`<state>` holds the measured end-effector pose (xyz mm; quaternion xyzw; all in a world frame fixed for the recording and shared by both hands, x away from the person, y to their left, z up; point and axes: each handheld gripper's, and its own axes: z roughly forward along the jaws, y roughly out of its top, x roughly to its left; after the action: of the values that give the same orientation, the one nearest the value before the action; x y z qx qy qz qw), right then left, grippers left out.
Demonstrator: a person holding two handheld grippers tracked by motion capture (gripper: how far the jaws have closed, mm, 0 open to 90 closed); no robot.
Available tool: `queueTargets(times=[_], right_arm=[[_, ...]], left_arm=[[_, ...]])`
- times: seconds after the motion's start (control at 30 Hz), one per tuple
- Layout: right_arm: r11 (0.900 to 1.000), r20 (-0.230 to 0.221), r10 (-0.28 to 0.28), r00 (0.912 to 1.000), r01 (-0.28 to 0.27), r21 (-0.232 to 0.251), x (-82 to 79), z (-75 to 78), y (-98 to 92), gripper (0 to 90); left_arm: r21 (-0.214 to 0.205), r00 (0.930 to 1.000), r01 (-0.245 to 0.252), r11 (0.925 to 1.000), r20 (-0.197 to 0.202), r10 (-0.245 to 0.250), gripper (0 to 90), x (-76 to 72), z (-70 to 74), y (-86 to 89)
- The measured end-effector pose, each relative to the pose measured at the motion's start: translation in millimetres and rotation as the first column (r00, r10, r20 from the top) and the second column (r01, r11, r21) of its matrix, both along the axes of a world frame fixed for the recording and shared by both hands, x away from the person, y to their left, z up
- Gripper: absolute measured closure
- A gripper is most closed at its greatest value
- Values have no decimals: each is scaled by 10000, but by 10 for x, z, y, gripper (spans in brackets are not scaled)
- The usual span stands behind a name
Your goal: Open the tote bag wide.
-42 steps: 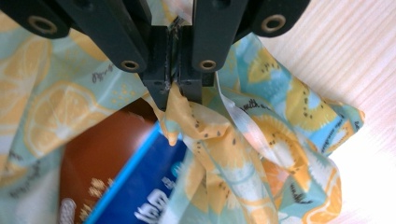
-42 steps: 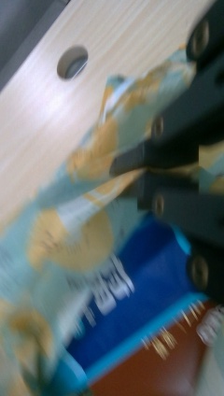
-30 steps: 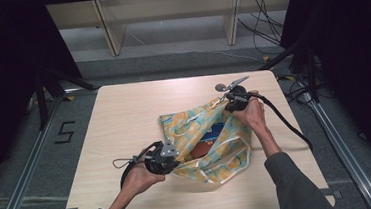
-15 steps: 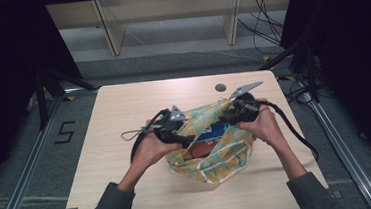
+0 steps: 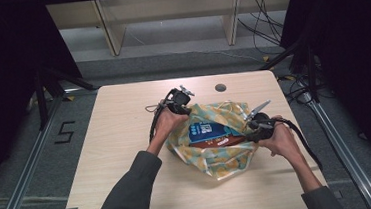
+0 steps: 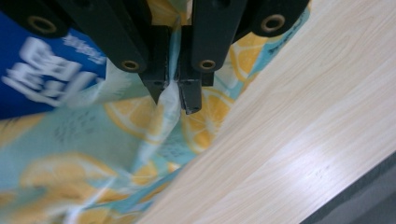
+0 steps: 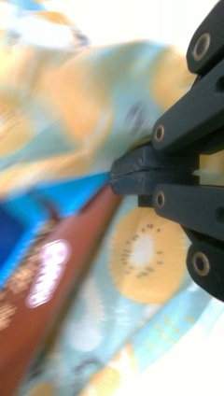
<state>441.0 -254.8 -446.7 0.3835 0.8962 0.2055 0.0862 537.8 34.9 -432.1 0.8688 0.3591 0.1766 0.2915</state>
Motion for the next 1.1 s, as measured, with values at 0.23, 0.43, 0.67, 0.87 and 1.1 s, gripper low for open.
queueTargets(times=[0.23, 0.43, 0.67, 0.87, 1.1], right_arm=[[9999, -211, -35, 9998, 32, -139, 5, -123, -26, 899], [9915, 1813, 202, 9832, -430, 1225, -34, 249, 66, 805], [9867, 2128, -175, 9769, -175, 1615, 307, 229, 283, 806], [9739, 2195, -624, 9736, 113, 2266, 342, 282, 232, 745], [9410, 2728, -919, 9577, -60, 3382, 29, 489, 55, 497]], left_arm=[[-104, 9999, -115, 9999, -65, 114, 832, 26, -111, -3], [-632, 9989, 466, 9969, 112, -460, 612, -150, 115, -12], [-876, 9989, 438, 9952, 176, -424, 466, -281, 252, 29], [-1481, 9977, 589, 9872, 410, -534, 396, -475, 366, 156], [-1875, 9961, 760, 9793, 574, -664, 317, -822, 418, 330]])
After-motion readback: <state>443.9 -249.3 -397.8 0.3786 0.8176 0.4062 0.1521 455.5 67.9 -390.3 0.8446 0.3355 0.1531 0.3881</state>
